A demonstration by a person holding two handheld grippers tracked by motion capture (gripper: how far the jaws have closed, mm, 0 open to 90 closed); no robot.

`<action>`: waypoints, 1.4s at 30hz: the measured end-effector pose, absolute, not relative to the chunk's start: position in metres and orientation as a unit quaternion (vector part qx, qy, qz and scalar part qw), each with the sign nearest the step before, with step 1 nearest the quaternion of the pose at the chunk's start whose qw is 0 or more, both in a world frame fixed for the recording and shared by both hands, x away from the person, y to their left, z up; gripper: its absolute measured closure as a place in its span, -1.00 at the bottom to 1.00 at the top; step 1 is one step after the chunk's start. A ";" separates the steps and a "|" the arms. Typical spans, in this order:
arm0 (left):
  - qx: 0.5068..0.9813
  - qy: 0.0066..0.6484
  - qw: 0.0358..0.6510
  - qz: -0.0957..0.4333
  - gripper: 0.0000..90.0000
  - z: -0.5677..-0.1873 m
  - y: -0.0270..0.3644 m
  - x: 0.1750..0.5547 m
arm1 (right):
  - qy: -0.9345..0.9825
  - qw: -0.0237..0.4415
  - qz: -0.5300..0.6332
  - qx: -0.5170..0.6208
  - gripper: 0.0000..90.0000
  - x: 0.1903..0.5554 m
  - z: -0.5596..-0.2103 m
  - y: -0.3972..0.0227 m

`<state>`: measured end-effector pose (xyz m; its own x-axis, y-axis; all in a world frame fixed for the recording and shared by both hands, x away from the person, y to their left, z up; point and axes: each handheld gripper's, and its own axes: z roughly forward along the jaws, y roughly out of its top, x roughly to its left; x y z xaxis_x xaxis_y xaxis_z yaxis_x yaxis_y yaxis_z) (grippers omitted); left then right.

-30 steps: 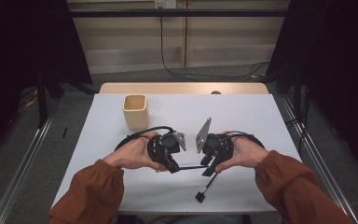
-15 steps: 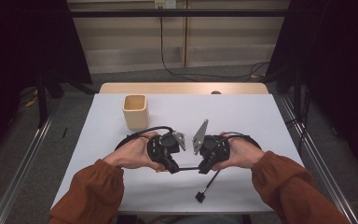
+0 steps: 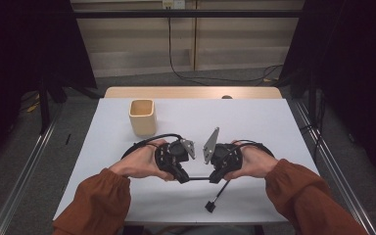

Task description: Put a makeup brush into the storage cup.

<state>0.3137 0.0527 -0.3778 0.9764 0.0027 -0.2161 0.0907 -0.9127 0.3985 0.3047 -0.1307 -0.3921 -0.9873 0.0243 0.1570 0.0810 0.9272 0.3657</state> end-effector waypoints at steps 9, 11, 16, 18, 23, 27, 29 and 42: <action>0.969 0.031 0.218 -0.108 0.83 -0.379 0.055 0.315 | -0.978 0.076 -0.190 -0.031 0.91 0.306 -0.393 -0.132; 0.970 0.026 0.218 -0.103 0.82 -0.378 0.056 0.316 | -0.978 0.081 -0.191 -0.034 0.91 0.307 -0.393 -0.133; 0.966 0.040 0.238 -0.096 0.59 -0.379 0.059 0.316 | -0.977 0.086 -0.190 -0.043 0.91 0.308 -0.394 -0.135; 0.966 0.040 0.239 -0.094 0.47 -0.380 0.061 0.318 | -0.977 0.086 -0.190 -0.046 0.91 0.308 -0.394 -0.136; 0.966 0.048 0.240 -0.089 0.13 -0.380 0.062 0.321 | -0.976 0.083 -0.194 -0.050 0.91 0.309 -0.394 -0.137; 0.964 0.059 0.247 -0.077 -0.19 -0.379 0.062 0.321 | -0.975 0.085 -0.196 -0.053 0.91 0.309 -0.393 -0.138; 0.962 0.073 0.253 -0.071 -0.37 -0.380 0.062 0.322 | -0.975 0.084 -0.198 -0.053 0.91 0.310 -0.393 -0.139; 0.956 0.087 0.277 -0.043 -0.86 -0.384 0.074 0.324 | -0.975 0.080 -0.195 -0.066 0.91 0.311 -0.397 -0.142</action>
<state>0.3242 0.0744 -0.3837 0.9811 0.1427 -0.1304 0.1903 -0.8318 0.5214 0.3106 -0.1419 -0.3969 -0.9786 0.0973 0.1814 0.1595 0.9155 0.3693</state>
